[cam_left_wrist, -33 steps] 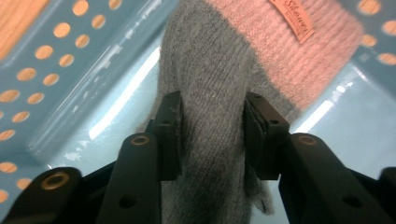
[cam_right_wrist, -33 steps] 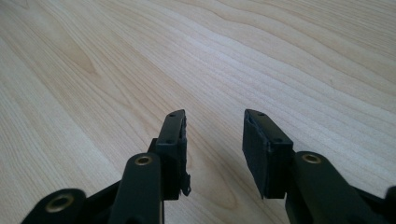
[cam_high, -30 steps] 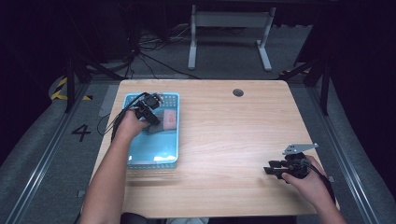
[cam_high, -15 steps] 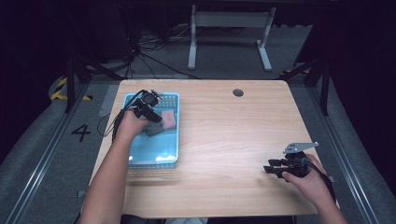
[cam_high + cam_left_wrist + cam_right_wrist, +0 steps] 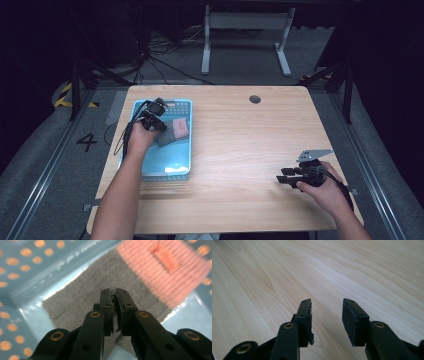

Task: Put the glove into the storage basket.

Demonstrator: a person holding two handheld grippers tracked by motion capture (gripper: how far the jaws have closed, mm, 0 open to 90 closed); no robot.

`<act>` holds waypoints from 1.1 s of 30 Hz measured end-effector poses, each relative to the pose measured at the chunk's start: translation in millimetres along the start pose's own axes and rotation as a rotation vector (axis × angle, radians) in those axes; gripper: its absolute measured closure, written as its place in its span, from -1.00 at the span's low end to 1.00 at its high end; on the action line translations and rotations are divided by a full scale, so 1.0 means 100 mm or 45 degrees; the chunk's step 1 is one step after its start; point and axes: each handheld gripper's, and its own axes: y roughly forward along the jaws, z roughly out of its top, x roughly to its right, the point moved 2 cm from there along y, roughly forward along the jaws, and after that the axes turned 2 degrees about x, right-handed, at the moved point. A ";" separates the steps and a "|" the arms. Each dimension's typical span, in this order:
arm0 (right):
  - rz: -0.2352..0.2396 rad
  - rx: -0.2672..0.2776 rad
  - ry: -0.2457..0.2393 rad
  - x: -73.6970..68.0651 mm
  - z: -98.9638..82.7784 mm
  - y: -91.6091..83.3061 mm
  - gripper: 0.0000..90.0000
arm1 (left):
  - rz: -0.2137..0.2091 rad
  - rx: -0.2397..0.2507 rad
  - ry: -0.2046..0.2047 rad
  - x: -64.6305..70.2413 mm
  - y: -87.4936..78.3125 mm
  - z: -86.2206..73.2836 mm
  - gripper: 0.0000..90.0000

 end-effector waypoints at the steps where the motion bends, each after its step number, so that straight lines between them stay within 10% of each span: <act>1: -0.002 -0.002 0.004 0.01 0.00 0.00 0.35 | -0.002 -0.007 0.000 0.00 0.02 0.00 0.87; 7: -0.008 0.003 0.011 0.02 -0.02 -0.03 0.35 | 0.037 0.000 0.023 0.04 0.00 0.02 0.77; 14: 0.000 0.017 -0.002 0.09 0.06 -0.02 0.35 | 0.050 0.159 0.075 0.23 -0.36 -0.07 0.56; 33: 0.003 -0.008 0.020 0.34 0.16 0.07 0.36 | -0.163 0.469 0.262 1.19 -1.26 -0.57 0.30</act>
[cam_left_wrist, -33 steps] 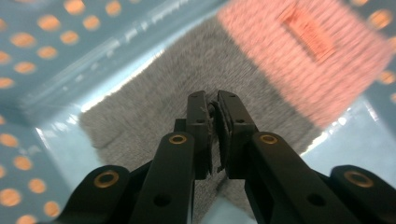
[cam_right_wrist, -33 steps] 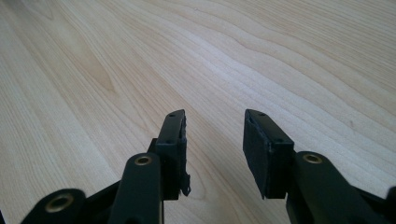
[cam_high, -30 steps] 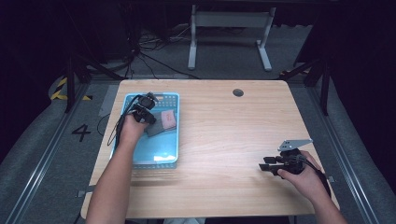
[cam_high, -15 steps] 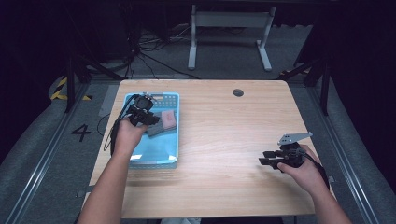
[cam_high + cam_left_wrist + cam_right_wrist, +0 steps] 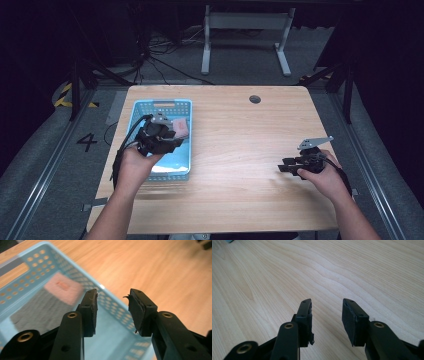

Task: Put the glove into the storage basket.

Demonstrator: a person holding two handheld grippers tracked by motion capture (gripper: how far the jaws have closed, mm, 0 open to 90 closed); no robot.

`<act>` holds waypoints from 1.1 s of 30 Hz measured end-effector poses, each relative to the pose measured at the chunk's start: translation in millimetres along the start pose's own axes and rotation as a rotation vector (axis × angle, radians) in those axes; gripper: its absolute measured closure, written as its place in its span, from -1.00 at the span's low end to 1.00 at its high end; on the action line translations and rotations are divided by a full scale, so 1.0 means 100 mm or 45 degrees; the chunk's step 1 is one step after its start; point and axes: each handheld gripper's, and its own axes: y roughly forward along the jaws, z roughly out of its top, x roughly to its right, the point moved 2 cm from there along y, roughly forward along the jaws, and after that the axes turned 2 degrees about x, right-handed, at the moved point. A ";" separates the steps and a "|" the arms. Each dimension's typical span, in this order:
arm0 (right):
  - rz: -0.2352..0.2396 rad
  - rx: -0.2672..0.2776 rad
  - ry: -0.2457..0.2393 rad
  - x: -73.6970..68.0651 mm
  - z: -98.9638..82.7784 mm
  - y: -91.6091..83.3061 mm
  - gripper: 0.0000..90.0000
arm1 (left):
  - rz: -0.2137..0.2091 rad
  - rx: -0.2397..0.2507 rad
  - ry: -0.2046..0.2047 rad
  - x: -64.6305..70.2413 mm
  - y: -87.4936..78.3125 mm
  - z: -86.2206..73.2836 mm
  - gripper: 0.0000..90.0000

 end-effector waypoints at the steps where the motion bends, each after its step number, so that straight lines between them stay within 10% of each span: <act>1: 0.000 0.002 0.004 0.01 0.00 0.00 0.36 | -0.021 0.005 0.018 0.08 -0.01 -0.01 0.29; 14: 0.013 -0.027 0.015 0.06 -0.04 0.05 0.34 | -0.259 -0.033 0.214 0.80 0.22 -0.10 0.17; 20: 0.013 -0.028 0.027 0.07 -0.05 0.06 0.32 | -0.312 -0.094 0.189 0.97 0.49 -0.17 0.13; 23: 0.009 -0.031 0.033 0.09 -0.07 0.06 0.32 | -0.426 -0.071 0.154 1.16 0.71 -0.24 0.15; 33: 0.003 -0.034 0.034 0.08 -0.10 0.07 0.30 | -0.377 -0.070 0.187 1.38 1.12 -0.38 0.12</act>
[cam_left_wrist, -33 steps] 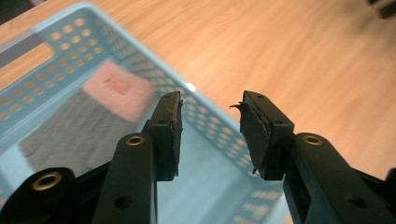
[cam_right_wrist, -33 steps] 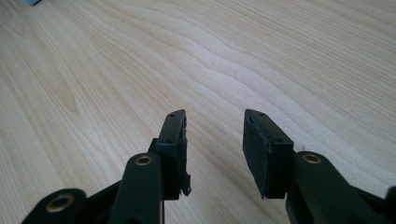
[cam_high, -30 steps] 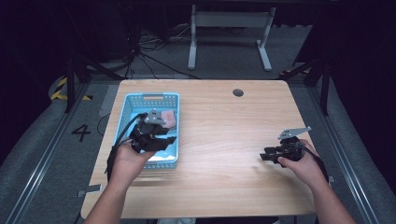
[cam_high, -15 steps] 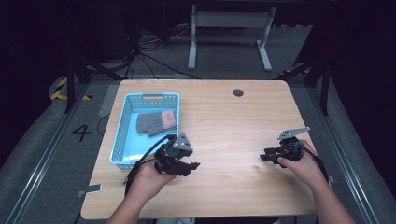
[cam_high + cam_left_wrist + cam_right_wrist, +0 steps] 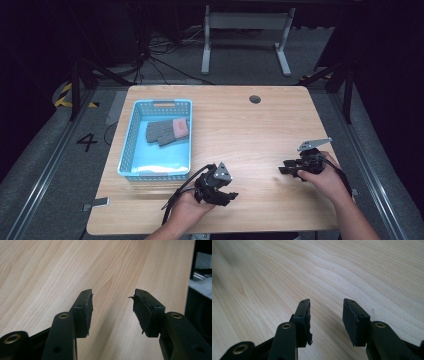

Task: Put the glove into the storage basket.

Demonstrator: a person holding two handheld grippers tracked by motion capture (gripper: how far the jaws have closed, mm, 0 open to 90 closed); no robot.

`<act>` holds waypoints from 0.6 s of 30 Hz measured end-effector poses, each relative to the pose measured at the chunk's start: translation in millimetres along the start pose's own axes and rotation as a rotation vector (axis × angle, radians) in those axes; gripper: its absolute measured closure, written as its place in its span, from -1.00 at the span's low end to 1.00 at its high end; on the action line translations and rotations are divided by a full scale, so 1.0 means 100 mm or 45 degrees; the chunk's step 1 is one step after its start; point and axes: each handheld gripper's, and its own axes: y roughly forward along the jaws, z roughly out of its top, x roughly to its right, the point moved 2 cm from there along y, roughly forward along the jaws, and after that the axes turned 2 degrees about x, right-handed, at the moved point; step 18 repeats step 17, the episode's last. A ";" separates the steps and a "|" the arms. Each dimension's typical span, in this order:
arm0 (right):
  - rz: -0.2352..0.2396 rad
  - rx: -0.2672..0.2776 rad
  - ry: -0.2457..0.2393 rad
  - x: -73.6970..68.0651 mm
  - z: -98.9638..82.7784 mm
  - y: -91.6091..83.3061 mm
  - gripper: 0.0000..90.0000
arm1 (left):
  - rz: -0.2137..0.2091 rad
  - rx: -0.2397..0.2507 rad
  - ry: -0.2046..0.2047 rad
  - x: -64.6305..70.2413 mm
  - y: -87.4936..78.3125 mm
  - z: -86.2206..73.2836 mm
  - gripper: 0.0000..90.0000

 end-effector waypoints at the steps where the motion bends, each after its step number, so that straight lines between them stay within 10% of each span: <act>1: -0.001 0.001 0.000 0.00 0.00 0.00 0.30 | 0.003 0.002 -0.010 -0.01 0.01 -0.02 0.12; 18: -0.006 -0.005 -0.010 -0.02 0.00 0.03 0.29 | -0.003 0.049 -0.001 -0.01 0.03 -0.09 0.12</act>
